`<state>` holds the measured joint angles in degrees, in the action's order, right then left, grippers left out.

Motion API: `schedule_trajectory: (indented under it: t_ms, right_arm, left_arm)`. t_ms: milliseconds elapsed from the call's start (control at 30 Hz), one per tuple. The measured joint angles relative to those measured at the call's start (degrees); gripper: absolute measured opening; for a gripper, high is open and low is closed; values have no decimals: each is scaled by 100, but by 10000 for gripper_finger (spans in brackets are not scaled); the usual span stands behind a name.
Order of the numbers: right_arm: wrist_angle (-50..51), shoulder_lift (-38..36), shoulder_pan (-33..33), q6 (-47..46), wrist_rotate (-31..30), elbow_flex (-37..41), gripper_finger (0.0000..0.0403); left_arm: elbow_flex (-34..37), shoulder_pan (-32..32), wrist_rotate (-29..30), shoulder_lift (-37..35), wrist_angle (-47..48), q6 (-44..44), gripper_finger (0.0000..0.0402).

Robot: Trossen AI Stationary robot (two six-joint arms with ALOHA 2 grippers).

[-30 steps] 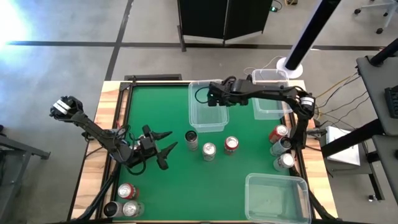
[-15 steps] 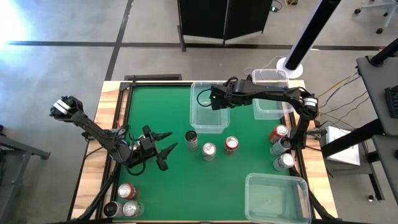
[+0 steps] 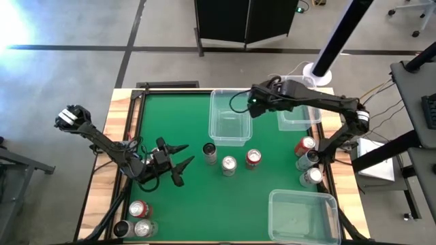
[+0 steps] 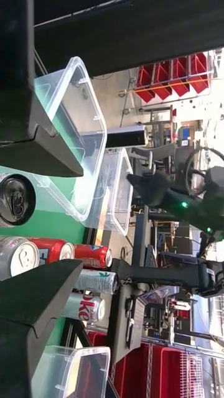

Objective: Sort soda cans
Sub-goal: Adjust the transparent bin in the center

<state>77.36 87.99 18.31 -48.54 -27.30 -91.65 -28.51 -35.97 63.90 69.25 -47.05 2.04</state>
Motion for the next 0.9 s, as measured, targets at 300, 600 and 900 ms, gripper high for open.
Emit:
schedule_trajectory:
  t_ms: [300,600,900]
  right_arm:
    - [336,-183,829,-97,-25,907,204]
    - [-711,-224,1282,118,553,1907,160]
    - [-866,-266,1241,-143,874,2061,56]
  left_arm:
    - [4,17,2,0,4,22,212]
    - [4,17,4,0,127,22,212]
    - [4,46,8,0,131,24,212]
